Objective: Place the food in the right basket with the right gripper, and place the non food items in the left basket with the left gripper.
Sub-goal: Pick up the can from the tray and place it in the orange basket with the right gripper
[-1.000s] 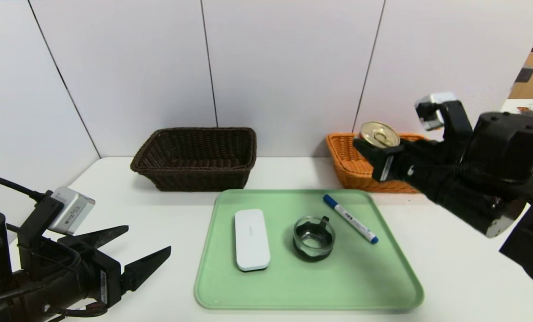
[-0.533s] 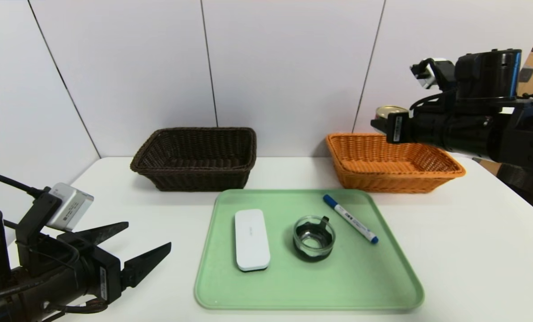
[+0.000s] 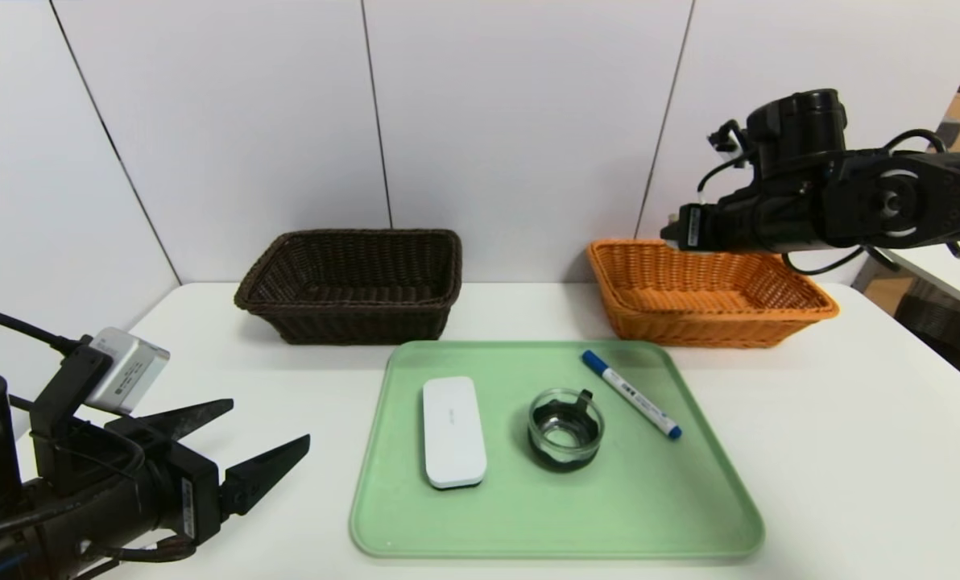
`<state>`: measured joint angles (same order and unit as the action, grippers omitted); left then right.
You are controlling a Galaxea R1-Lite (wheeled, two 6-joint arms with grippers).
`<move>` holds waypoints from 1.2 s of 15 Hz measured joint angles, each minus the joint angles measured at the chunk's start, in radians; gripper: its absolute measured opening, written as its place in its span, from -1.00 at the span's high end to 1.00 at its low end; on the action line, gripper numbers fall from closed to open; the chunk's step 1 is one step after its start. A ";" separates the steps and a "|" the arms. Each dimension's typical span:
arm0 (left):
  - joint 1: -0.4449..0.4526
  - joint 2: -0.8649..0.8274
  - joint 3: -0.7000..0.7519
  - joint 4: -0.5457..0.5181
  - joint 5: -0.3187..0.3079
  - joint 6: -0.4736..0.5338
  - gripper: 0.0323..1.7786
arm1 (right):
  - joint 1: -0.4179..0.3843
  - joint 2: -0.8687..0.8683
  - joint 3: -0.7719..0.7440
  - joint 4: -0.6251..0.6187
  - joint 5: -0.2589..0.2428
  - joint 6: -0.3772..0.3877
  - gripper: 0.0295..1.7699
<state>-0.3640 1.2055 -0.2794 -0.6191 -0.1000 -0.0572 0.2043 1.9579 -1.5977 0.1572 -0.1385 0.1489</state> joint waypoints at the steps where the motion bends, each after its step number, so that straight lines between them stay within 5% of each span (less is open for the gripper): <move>1: 0.000 0.001 0.000 -0.008 0.000 0.000 -0.90 | -0.002 0.025 -0.047 0.040 0.000 0.020 -0.09; 7: 0.001 0.012 -0.032 -0.035 -0.001 0.000 -0.90 | -0.020 0.175 -0.319 0.272 0.007 0.087 -0.09; 18: 0.001 0.024 -0.041 -0.035 0.001 -0.005 -0.90 | -0.033 0.305 -0.348 0.294 -0.001 0.088 -0.09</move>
<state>-0.3632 1.2291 -0.3204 -0.6538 -0.0989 -0.0623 0.1713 2.2626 -1.9453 0.4511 -0.1400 0.2366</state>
